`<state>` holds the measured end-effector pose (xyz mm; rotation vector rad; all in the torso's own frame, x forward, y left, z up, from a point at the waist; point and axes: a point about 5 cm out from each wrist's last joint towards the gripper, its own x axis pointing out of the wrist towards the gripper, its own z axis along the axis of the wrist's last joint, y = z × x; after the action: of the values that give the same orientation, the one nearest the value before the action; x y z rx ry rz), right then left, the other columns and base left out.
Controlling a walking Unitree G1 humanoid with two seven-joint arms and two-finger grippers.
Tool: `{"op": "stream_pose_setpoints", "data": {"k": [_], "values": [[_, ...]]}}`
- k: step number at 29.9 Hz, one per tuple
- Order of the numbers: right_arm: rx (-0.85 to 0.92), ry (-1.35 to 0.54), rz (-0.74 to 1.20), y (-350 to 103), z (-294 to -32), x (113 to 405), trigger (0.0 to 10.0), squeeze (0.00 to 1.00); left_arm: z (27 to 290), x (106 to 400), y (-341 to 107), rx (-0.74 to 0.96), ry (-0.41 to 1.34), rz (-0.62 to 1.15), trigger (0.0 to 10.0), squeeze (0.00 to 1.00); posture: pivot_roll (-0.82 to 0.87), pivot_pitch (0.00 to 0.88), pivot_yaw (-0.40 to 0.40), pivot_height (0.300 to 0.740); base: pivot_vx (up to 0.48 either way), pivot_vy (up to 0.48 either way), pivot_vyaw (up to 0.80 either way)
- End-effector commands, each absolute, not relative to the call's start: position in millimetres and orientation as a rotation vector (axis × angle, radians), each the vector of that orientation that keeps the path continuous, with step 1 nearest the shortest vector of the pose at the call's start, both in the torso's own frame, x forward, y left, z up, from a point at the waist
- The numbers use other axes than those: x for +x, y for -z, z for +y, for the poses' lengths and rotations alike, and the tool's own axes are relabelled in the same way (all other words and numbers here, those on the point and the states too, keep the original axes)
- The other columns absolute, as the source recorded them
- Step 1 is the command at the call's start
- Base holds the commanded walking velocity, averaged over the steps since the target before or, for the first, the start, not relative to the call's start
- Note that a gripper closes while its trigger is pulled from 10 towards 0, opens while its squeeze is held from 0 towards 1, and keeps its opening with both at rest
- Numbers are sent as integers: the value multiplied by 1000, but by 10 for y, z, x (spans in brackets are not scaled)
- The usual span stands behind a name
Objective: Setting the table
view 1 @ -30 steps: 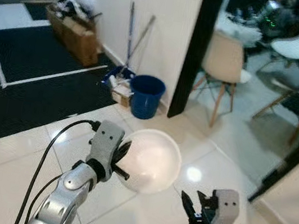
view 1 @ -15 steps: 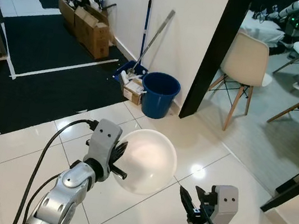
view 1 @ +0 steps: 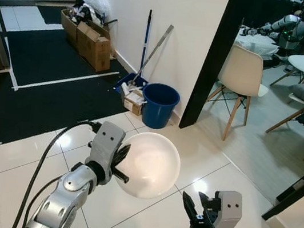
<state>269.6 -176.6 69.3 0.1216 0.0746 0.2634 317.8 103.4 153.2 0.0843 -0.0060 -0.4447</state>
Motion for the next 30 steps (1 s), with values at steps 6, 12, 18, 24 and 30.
{"op": "stream_pose_setpoints", "data": {"k": [6,12,18,24,30], "values": [[124,-264,95,-646,-1766,2658,10000,0,1032,3155,-1519,95,448,-29,10000,0,51,84,58,740,264,0,0],[120,-263,98,-644,-1775,2653,10000,0,1031,3159,-1530,95,443,-40,10000,0,49,89,57,740,480,0,0],[119,-263,100,-638,-1775,2649,10000,0,1034,3160,-1528,93,441,-42,10000,0,49,89,57,740,480,0,0],[117,-263,102,-635,-1776,2648,10000,0,1036,3158,-1523,90,441,-42,10000,0,49,89,57,740,480,0,0],[114,-266,103,-633,-1775,2646,10000,0,1037,3158,-1520,88,441,-43,10000,0,49,89,57,740,480,0,0]]}}
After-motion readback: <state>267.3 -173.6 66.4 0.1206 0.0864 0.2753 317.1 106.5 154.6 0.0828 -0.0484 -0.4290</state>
